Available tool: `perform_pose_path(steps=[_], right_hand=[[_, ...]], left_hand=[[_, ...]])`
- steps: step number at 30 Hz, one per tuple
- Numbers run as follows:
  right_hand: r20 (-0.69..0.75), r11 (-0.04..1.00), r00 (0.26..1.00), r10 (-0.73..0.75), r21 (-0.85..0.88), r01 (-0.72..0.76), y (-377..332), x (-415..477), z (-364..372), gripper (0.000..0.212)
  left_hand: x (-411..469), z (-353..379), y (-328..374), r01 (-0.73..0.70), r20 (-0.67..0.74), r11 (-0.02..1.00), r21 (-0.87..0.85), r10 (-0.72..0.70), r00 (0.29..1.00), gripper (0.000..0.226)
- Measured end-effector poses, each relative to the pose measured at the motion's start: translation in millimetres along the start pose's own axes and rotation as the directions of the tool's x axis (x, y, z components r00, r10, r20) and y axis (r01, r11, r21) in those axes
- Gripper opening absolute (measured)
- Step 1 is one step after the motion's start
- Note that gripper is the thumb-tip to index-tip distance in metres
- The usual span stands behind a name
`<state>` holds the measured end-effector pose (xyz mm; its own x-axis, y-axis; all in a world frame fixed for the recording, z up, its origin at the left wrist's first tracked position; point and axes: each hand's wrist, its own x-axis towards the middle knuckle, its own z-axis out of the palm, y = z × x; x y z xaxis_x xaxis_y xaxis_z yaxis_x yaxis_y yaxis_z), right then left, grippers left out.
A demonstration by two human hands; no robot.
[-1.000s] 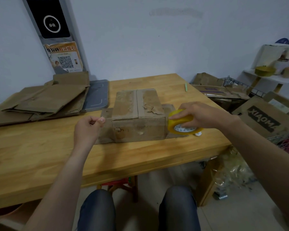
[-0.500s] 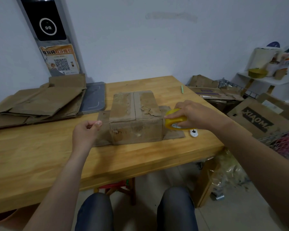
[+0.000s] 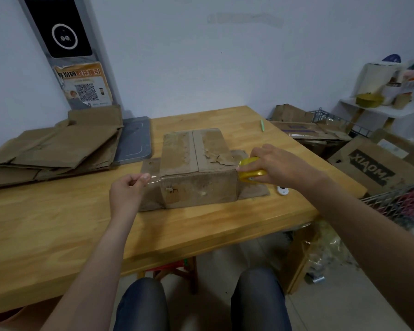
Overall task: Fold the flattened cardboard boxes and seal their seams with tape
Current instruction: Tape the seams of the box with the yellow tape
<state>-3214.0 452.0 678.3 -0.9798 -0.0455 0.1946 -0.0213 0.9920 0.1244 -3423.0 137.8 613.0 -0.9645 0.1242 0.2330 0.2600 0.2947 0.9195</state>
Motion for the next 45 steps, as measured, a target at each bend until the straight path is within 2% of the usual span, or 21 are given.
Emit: perform_pose_path(steps=[3, 12, 18, 23, 26, 27, 31, 33, 35, 37, 39, 40, 42, 45], right_hand=[[0.03, 0.999, 0.999, 0.026, 0.023, -0.026, 0.0, 5.2, 0.1, 0.05], [0.051, 0.996, 0.996, 0.073, 0.052, -0.075, 1.3, 20.6, 5.4, 0.045], [0.027, 0.994, 0.997, 0.079, 0.07, -0.081, 2.0, 25.9, 11.6, 0.045], [-0.017, 0.998, 0.998, 0.054, 0.028, -0.053, -3.3, 26.6, 12.1, 0.045], [-0.024, 0.998, 0.998, 0.063, 0.009, -0.063, -6.6, 27.3, 10.6, 0.044], [-0.025, 0.997, 0.997, 0.073, 0.011, -0.072, -8.0, 27.5, 10.0, 0.044], [-0.021, 0.995, 0.995, 0.102, 0.008, -0.102, -15.6, 28.8, 8.1, 0.043], [-0.03, 0.995, 0.995, 0.098, 0.008, -0.097, -18.8, 29.5, 8.4, 0.042], [-0.04, 0.996, 0.995, 0.091, 0.022, -0.09, -21.2, 30.3, 9.3, 0.043], [-0.041, 0.996, 0.995, 0.088, 0.037, -0.086, -23.1, 31.8, 10.5, 0.043], [-0.041, 0.996, 0.996, 0.085, 0.033, -0.084, -25.0, 33.4, 11.7, 0.043], [-0.041, 0.996, 0.995, 0.087, 0.029, -0.085, -26.0, 34.4, 12.0, 0.044], [-0.04, 0.996, 0.995, 0.087, 0.034, -0.086, -28.0, 37.8, 12.1, 0.045], [-0.024, 0.996, 0.996, 0.085, 0.034, -0.084, -33.0, 44.7, 11.8, 0.045]], left_hand=[[0.9, 1.7, -0.8, 0.008, 0.003, 1.0, -0.009, -0.008, 1.0, 0.017], [4.3, 14.6, -1.9, 0.167, 0.064, 0.976, -0.136, -0.16, 0.985, 0.007], [-2.1, 35.1, -5.6, 0.262, 0.104, 0.939, -0.224, -0.244, 0.964, 0.015], [-4.3, 37.4, -19.1, 0.083, 0.062, 0.992, -0.095, -0.077, 0.995, 0.013], [-0.4, 32.9, -19.2, 0.094, 0.114, 0.995, -0.013, -0.092, 0.989, 0.048], [2.5, 30.5, -19.8, 0.08, 0.108, 0.996, 0.033, -0.084, 0.991, 0.053], [-0.4, 21.9, -13.0, -0.127, 0.02, 0.94, 0.316, 0.128, 0.992, 0.032], [-3.8, 22.1, -7.2, -0.188, -0.004, 0.92, 0.344, 0.202, 0.979, 0.025], [-0.7, 20.7, -5.5, -0.166, -0.001, 0.928, 0.335, 0.177, 0.984, 0.026], [8.4, 12.7, -10.0, -0.057, 0.003, 0.926, 0.372, 0.06, 0.998, 0.033], [14.7, 0.3, -15.8, 0.016, -0.002, 0.883, 0.469, -0.017, 1.0, 0.041], [14.5, -5.6, -16.4, 0.007, -0.005, 0.852, 0.524, -0.005, 1.0, 0.044], [10.8, -13.5, -13.2, -0.109, 0.002, 0.824, 0.556, 0.129, 0.992, 0.042], [-2.6, -19.9, 1.4, -0.373, 0.09, 0.801, 0.468, 0.377, 0.922, 0.03]])
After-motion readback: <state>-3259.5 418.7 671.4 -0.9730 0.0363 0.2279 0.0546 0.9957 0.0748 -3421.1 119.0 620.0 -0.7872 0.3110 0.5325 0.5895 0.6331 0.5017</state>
